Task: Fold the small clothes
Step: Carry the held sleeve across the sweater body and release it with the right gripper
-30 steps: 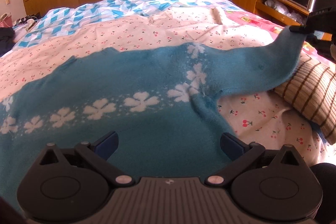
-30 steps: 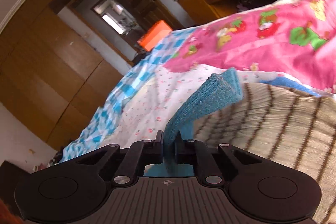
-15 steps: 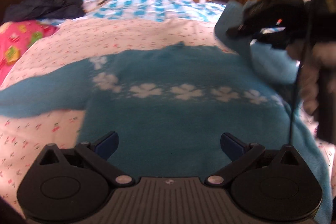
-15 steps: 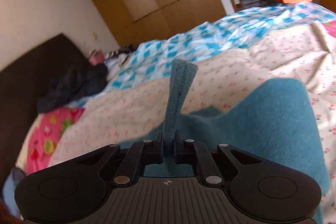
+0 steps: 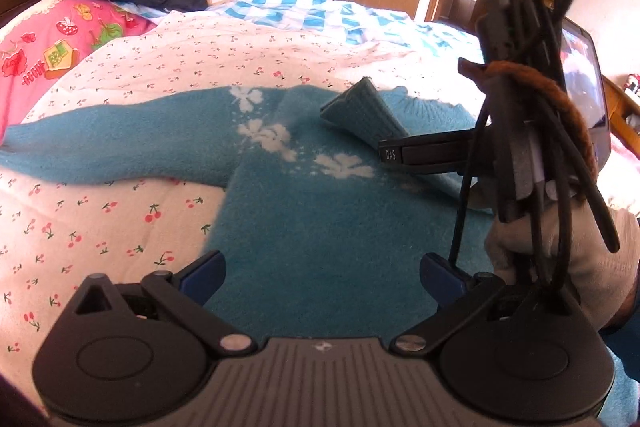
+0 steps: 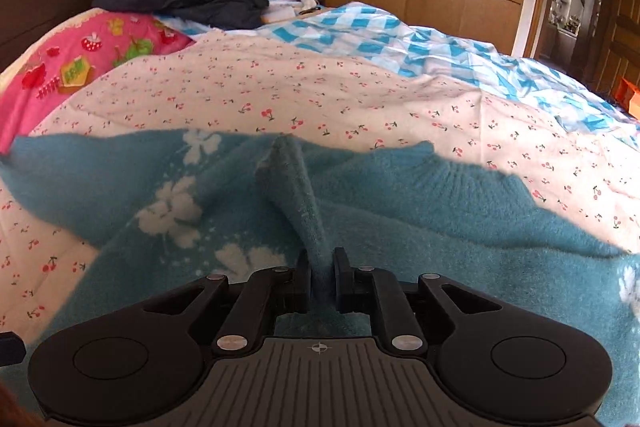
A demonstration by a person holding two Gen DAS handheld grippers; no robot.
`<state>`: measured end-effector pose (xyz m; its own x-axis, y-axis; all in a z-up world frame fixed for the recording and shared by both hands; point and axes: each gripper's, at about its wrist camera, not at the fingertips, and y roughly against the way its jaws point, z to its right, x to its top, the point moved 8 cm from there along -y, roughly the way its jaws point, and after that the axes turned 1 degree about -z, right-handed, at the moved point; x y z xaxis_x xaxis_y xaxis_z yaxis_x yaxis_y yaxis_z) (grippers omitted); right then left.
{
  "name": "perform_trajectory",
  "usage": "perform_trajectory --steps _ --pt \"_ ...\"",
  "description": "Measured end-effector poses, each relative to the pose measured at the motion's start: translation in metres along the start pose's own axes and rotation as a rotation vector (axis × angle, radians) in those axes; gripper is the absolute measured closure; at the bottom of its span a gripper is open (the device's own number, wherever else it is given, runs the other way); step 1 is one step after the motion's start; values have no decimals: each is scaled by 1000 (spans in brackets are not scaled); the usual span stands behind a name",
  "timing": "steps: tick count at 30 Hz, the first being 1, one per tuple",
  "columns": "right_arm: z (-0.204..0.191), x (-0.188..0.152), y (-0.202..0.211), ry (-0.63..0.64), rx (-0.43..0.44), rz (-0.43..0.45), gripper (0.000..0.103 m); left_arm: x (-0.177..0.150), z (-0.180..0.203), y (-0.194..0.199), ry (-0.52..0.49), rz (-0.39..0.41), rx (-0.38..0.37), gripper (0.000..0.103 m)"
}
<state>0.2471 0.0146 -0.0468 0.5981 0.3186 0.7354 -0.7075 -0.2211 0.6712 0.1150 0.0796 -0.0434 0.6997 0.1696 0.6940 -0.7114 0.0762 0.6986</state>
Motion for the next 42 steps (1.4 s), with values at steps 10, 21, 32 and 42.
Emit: perform_trajectory --steps 10,21,32,42 --pt "1 13 -3 -61 25 1 89 -1 -3 1 11 4 10 0" --pt "8 10 22 -251 286 4 73 0 -9 -1 20 12 43 0" --pt "15 -13 43 -282 319 -43 72 21 -68 26 125 110 184 0" --pt "-11 -22 67 -263 385 -43 72 36 -227 29 401 185 401 9"
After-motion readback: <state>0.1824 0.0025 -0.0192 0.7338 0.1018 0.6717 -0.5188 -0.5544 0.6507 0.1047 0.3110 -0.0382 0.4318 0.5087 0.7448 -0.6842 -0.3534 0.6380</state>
